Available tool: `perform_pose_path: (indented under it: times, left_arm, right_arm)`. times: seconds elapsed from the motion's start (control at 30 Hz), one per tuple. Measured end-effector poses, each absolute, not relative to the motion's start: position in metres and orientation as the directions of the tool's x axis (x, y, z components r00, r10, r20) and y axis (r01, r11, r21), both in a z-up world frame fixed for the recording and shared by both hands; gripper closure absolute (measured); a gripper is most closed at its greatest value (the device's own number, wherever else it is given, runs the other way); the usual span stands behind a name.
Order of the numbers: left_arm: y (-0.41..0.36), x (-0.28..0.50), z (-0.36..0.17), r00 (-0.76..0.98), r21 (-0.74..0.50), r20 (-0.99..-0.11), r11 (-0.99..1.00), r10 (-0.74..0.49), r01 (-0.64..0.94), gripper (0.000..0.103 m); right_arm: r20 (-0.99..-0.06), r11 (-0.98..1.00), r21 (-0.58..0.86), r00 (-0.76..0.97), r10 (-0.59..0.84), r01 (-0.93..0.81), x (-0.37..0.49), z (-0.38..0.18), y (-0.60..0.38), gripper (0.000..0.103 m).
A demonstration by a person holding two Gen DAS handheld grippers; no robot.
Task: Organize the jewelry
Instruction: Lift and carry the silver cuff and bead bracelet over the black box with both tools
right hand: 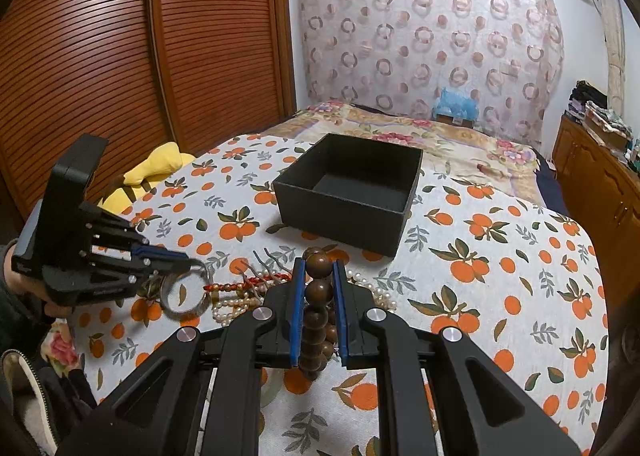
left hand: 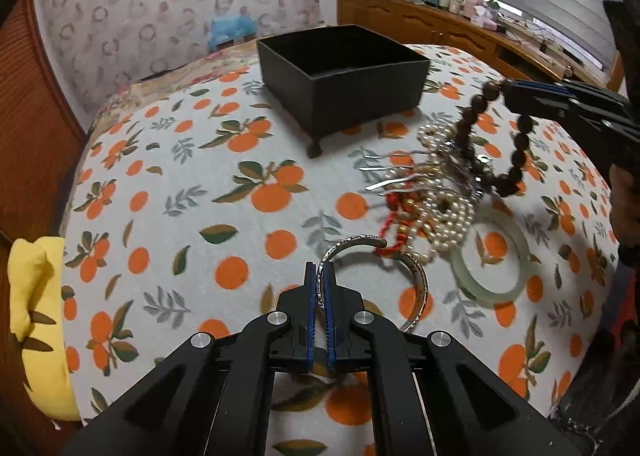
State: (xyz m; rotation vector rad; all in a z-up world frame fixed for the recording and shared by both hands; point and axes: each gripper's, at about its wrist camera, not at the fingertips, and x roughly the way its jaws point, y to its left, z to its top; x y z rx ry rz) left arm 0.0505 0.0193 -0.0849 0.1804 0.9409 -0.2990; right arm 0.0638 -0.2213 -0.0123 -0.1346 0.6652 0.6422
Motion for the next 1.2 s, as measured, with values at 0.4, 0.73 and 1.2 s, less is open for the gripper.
perform_pose_path:
  times: [0.4, 0.73, 1.2]
  left_arm:
    - [0.019, 0.052, -0.07, 0.609, -0.003, -0.772, 0.96, -0.18, 0.279, 0.1]
    - [0.022, 0.071, -0.052, 0.644, -0.02, -0.741, 0.965, -0.189, 0.26, 0.1]
    - [0.009, 0.128, -0.018, 0.691, -0.03, -0.696, 0.969, -0.197, 0.246, 0.1]
  right_arm:
    - [-0.591, 0.805, 0.066, 0.627, 0.507, -0.589, 0.065, 0.004, -0.222, 0.088]
    - [-0.557, 0.801, 0.049, 0.649, 0.518, -0.597, 0.082, 0.028, -0.221, 0.088]
    - [-0.49, 0.807, 0.022, 0.697, 0.523, -0.59, 0.148, 0.067, -0.221, 0.088]
